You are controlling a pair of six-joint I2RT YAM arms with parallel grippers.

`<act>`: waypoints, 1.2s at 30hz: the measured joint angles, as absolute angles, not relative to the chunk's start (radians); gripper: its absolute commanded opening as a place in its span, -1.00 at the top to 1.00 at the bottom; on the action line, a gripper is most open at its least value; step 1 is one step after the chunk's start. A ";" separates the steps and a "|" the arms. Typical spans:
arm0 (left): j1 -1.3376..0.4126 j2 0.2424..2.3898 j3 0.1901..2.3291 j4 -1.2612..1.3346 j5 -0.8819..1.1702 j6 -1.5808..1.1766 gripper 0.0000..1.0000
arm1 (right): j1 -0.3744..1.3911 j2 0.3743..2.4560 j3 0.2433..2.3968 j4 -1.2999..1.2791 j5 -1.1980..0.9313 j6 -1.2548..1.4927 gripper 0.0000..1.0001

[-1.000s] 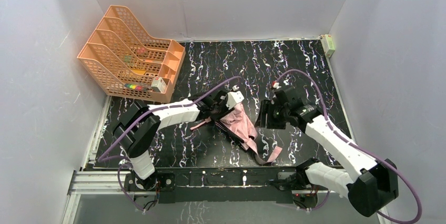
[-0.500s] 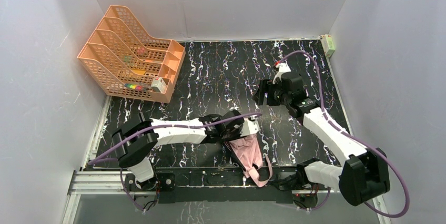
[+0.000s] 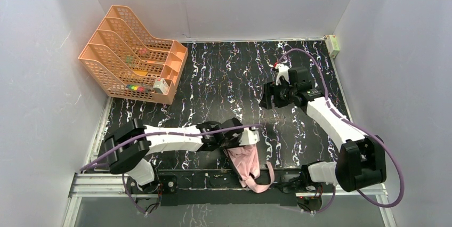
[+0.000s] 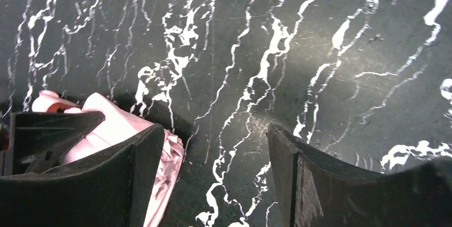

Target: Put away the umbrella

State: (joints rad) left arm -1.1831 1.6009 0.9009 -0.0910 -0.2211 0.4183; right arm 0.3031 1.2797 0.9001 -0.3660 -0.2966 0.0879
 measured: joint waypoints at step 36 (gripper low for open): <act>-0.984 1.404 0.610 0.143 0.027 1.058 1.00 | 0.617 1.737 0.962 -0.344 -0.773 -0.188 -0.81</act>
